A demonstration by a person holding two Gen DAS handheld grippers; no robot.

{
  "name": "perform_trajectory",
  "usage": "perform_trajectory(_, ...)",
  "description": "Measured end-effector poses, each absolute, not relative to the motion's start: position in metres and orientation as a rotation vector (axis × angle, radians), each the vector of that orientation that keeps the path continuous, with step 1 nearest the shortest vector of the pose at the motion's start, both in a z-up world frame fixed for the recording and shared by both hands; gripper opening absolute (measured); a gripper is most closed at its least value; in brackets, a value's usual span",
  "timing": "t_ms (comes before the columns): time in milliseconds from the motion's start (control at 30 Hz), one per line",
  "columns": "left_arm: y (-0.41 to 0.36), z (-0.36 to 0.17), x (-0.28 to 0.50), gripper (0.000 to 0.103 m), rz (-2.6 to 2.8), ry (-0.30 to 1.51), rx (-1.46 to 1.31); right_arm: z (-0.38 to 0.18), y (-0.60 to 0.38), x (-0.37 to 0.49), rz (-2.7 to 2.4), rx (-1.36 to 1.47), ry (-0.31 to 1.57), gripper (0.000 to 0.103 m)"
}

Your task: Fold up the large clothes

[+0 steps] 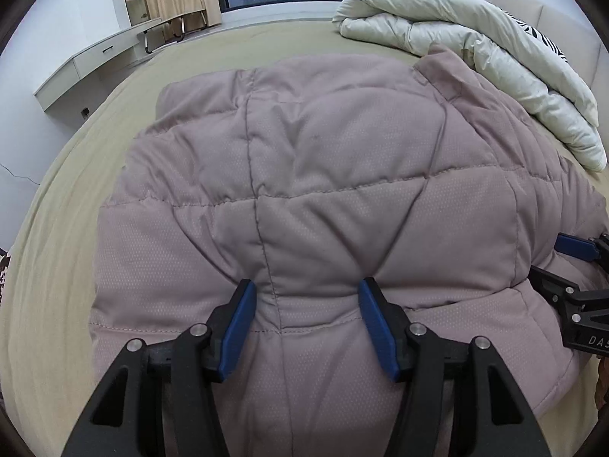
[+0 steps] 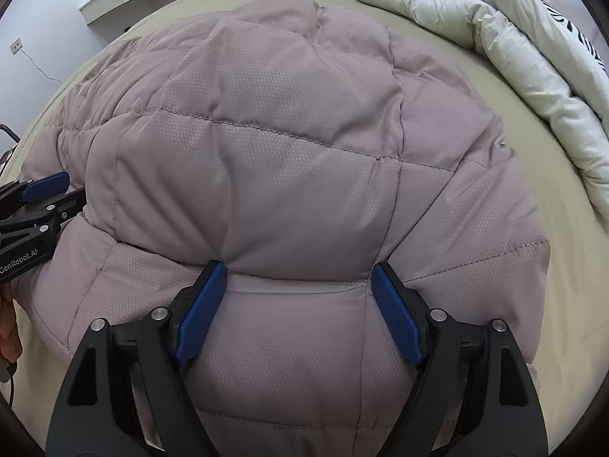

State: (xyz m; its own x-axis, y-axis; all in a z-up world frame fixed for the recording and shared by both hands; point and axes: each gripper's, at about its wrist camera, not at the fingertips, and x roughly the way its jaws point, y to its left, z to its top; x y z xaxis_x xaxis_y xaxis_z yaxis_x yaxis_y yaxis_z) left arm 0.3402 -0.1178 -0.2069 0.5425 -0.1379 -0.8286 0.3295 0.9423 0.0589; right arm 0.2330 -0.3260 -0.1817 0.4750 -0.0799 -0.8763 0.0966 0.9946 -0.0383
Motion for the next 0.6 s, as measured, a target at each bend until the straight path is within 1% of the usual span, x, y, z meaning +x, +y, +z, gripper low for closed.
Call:
perform_trajectory(100,-0.110,-0.198,0.341,0.061,-0.294,0.995,0.188,-0.174,-0.325,0.233,-0.114,0.035,1.115,0.079)
perform_trajectory(167,-0.099,-0.182,0.332,0.059,-0.290,1.021,0.163,-0.150,-0.318,0.232,-0.149,0.065,1.143,0.077)
perform_trajectory(233,-0.080,-0.159,0.311,0.059,-0.259,0.960,0.124,-0.114,-0.303,0.224,-0.081,0.096,1.034,0.075)
perform_trajectory(300,-0.058,-0.149,0.297,0.059,-0.218,0.924,0.069,-0.099,-0.287,0.207,-0.042,0.123,0.988,0.075)
perform_trajectory(333,-0.052,-0.152,0.295,0.059,-0.205,0.927,0.053,-0.104,-0.281,0.204,-0.023,0.132,1.004,0.075)
perform_trajectory(400,-0.053,-0.170,0.301,0.059,-0.194,0.986,0.081,-0.140,-0.268,0.211,-0.008,0.103,1.124,0.075)
perform_trajectory(433,-0.058,-0.185,0.306,0.060,-0.205,1.028,0.114,-0.157,-0.266,0.215,-0.007,0.082,1.144,0.076)
perform_trajectory(500,-0.070,-0.196,0.307,0.060,-0.199,1.010,0.185,-0.172,-0.267,0.218,-0.010,0.071,1.130,0.078)
perform_trajectory(600,-0.081,-0.204,0.309,0.060,-0.178,1.012,0.216,-0.176,-0.261,0.222,-0.036,0.024,1.139,0.079)
